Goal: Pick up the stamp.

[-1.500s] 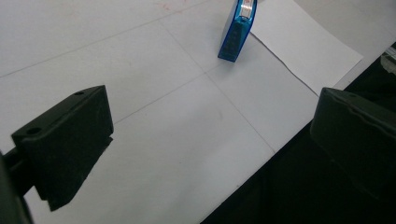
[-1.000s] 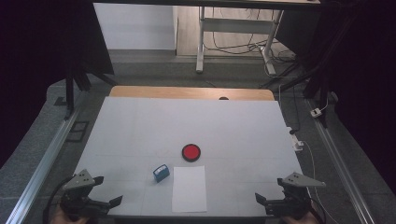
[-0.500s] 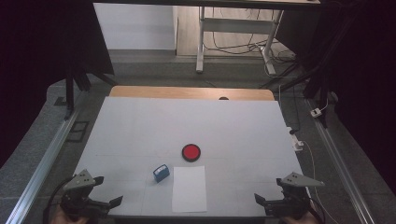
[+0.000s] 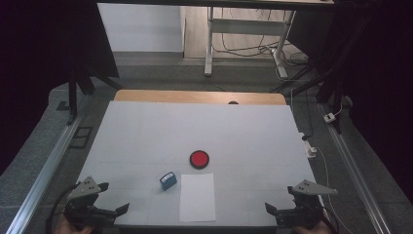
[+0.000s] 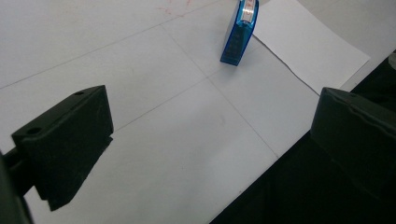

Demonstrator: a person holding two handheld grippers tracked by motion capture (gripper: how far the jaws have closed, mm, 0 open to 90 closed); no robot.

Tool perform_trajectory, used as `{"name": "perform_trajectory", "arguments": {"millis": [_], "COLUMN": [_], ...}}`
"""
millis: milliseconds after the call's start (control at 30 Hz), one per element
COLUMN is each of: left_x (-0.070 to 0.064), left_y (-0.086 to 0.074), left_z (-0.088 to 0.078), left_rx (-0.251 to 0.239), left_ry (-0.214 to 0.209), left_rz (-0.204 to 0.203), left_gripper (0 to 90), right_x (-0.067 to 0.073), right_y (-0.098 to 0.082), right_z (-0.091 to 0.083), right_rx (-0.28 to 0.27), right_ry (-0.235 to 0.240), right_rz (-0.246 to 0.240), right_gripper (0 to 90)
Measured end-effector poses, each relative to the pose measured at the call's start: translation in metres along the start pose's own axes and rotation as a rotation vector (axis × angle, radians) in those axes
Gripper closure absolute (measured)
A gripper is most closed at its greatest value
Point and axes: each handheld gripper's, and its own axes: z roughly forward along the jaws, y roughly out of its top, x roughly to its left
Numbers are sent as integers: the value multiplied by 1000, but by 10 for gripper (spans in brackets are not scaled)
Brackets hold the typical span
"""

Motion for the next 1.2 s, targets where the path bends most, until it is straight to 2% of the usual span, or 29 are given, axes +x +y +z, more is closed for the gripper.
{"name": "perform_trajectory", "arguments": {"millis": [333,600,733,900,1100,1200], "left_x": [0,-2,-2,-2,-3,-5], "left_y": [3,9,13,16,21,25], "left_z": [1,5,10,13,18,23], "left_rx": [-13,-20,-20,-26,-56,-43], "left_ry": [-2,-60,-109,-120,-123,-121], "left_rz": [15,50,65,79,96,108], "left_gripper": [0,0,0,0,0,0], "right_x": [0,0,0,0,0,-1], "right_y": [0,0,0,0,0,0], "right_z": [0,0,1,1,1,1], "right_rx": [1,2,3,3,6,3], "right_ry": [3,5,7,9,8,9], "right_rz": [0,-1,-1,0,2,4], "right_gripper": [4,4,5,4,4,4]}}
